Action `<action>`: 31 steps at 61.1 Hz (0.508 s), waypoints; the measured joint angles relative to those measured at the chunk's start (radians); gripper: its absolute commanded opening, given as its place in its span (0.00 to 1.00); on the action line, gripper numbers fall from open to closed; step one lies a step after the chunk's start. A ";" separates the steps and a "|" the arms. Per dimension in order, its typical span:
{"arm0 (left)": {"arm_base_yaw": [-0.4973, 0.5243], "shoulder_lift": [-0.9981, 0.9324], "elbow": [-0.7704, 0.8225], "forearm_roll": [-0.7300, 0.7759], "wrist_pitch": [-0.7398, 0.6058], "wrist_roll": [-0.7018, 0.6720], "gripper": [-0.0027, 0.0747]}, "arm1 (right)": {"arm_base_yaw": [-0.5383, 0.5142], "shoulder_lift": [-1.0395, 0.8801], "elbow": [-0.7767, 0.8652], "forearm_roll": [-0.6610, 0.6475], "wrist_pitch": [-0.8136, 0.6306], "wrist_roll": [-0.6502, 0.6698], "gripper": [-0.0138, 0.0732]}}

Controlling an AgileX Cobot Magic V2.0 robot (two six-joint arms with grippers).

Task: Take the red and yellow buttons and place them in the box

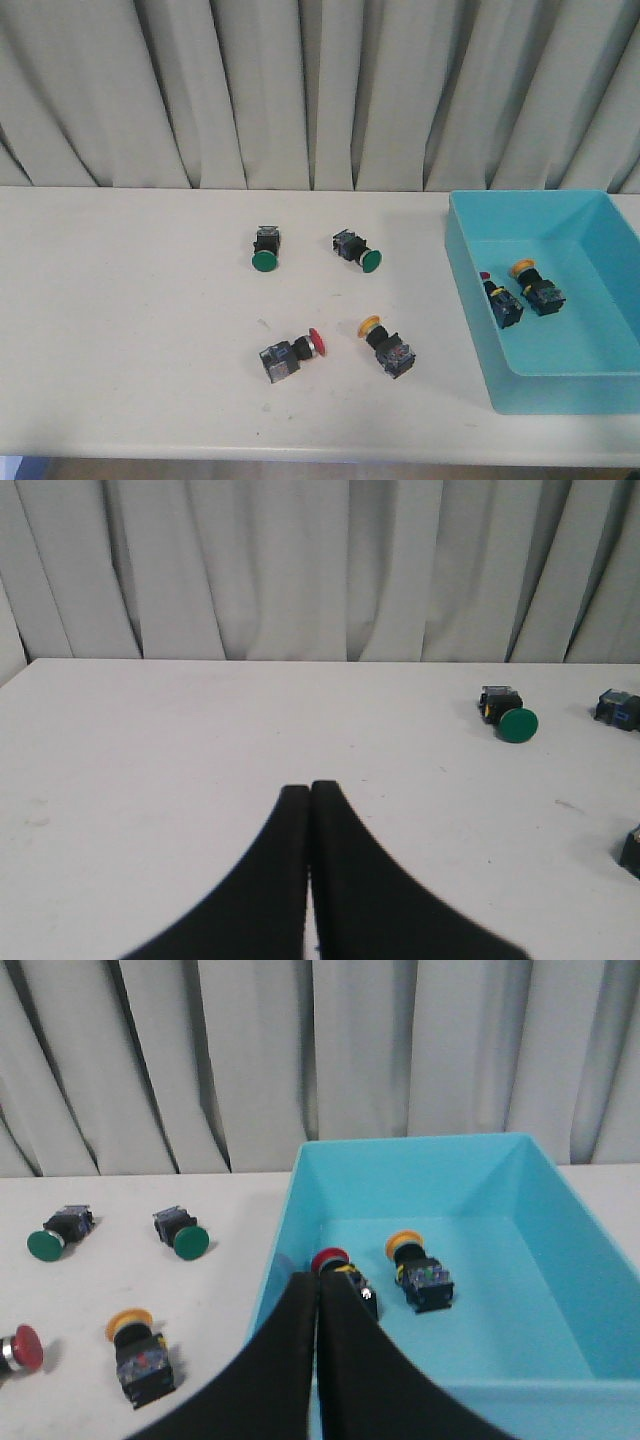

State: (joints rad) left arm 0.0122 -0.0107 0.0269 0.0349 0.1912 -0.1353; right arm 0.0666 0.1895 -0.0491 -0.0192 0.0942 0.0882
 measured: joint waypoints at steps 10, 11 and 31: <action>0.000 0.000 0.000 0.000 0.000 0.000 0.03 | 0.000 -0.125 0.076 0.006 0.018 -0.001 0.15; 0.000 0.000 0.000 0.000 0.000 0.000 0.03 | 0.000 -0.135 0.077 0.006 0.023 -0.001 0.15; 0.000 0.000 0.000 0.000 0.000 0.000 0.03 | 0.000 -0.199 0.078 -0.014 0.045 -0.002 0.15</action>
State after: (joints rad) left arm 0.0122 -0.0107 0.0269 0.0349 0.1915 -0.1353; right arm 0.0666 -0.0098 0.0290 -0.0333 0.1393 0.0863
